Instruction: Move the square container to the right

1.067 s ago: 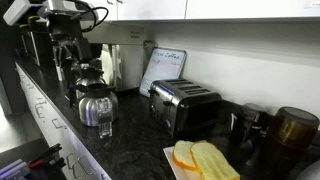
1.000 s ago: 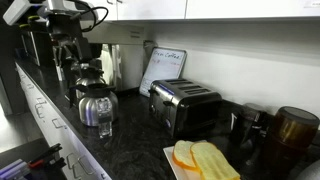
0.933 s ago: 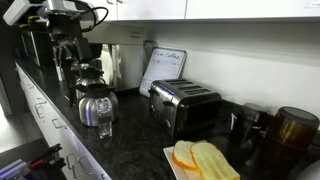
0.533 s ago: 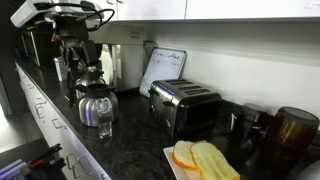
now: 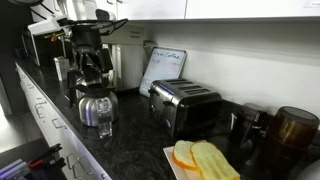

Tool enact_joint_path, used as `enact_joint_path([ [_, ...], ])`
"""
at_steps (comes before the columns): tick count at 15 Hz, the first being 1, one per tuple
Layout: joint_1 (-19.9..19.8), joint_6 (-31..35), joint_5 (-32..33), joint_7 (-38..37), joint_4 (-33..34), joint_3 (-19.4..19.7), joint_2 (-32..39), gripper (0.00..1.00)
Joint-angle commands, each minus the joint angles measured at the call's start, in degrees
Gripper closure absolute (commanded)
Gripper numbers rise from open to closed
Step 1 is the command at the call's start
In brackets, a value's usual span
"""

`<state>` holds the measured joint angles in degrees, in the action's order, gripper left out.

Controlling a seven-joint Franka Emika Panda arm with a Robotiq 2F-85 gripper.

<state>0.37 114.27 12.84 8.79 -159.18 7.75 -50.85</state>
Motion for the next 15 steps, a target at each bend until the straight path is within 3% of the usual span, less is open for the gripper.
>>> enact_joint_path([
  [1,-0.96,0.00,-0.81,0.68,0.09,-0.88,0.04,0.00],
  [6,0.20,4.79,-4.54,-0.42,0.09,0.44,2.70,0.00],
  [11,1.75,14.91,-12.15,0.04,-0.57,0.18,10.39,0.00],
  [15,2.04,18.09,-14.45,-0.39,-0.24,-0.93,15.94,0.00],
])
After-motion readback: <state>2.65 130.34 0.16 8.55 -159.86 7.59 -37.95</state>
